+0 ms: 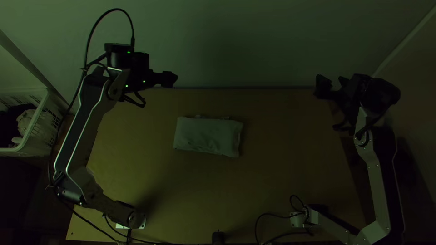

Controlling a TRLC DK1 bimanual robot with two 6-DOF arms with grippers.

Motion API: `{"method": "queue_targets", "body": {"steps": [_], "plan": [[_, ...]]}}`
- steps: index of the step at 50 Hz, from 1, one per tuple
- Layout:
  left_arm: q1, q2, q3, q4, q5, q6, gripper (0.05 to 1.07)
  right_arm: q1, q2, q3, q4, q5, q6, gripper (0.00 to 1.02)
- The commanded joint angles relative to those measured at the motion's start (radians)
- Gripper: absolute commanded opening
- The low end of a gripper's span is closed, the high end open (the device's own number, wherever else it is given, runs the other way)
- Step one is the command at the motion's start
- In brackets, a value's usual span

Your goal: Fold the t-shirt

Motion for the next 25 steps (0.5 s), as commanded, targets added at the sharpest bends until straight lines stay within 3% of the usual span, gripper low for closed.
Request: {"method": "queue_targets", "body": {"steps": [1, 10, 14, 19, 25], "plan": [[0.064, -0.16, -0.155, 0.082, -0.003, 0.033, 1.03, -0.013, -0.057, -0.039, 0.08, 0.011, -0.074, 0.99], [0.158, -0.438, -0.448, 0.283, -0.004, 0.058, 1.03, -0.05, -0.183, -0.147, 0.277, 0.012, -0.088, 0.99], [0.197, -0.549, -0.548, 0.347, -0.01, 0.069, 1.03, -0.055, -0.232, -0.183, 0.295, 0.011, -0.096, 0.99], [0.214, -0.681, -0.675, 0.439, -0.099, 0.132, 1.03, -0.056, -0.305, -0.238, 0.317, 0.011, -0.102, 0.99], [0.23, -0.849, -0.836, 0.594, -0.184, 0.179, 1.03, -0.055, -0.43, -0.384, 0.476, 0.011, -0.112, 0.99]]}}
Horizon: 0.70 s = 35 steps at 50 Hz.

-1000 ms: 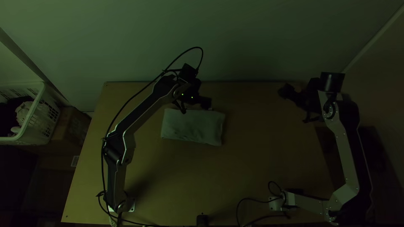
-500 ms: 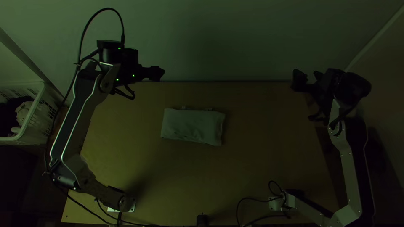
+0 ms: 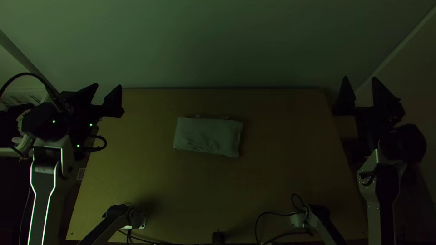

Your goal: Fold the t-shirt

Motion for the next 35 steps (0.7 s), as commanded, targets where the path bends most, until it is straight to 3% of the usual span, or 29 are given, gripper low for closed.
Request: {"method": "queue_targets", "body": {"steps": [1, 19, 26, 35], "plan": [[0.021, -0.145, -0.136, 0.104, -0.049, 0.054, 1.03, -0.003, -0.112, -0.121, 0.104, 0.005, -0.025, 0.99], [0.112, -0.668, -0.709, 0.377, -0.139, 0.227, 1.03, 0.029, -0.361, -0.411, 0.195, 0.004, -0.011, 0.99], [0.143, -0.861, -0.89, 0.38, -0.144, 0.245, 1.03, 0.021, -0.41, -0.523, 0.207, 0.005, 0.01, 0.99], [0.152, -0.873, -0.992, 0.363, -0.204, 0.222, 1.03, 0.017, -0.491, -0.727, 0.23, 0.005, 0.035, 0.99]]}}
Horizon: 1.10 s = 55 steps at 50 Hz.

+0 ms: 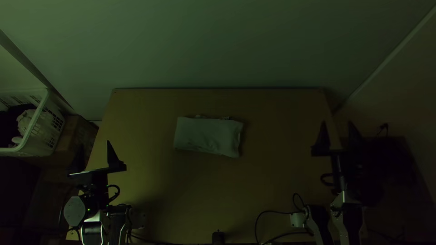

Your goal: Fold the t-shirt

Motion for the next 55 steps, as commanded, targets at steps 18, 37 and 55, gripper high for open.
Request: {"method": "queue_targets", "body": {"steps": [18, 37, 55], "plan": [[-0.006, -0.011, -0.245, 0.058, -0.023, -0.077, 1.03, -0.009, -0.373, -0.447, -0.017, 0.019, 0.069, 0.99], [0.043, -0.007, -0.315, -0.019, -0.02, -0.169, 1.03, -0.063, -0.345, -0.456, -0.26, 0.042, 0.144, 0.99], [0.057, -0.007, -0.324, -0.001, 0.005, -0.168, 1.03, -0.057, -0.373, -0.456, -0.255, 0.042, 0.117, 0.99]]}}
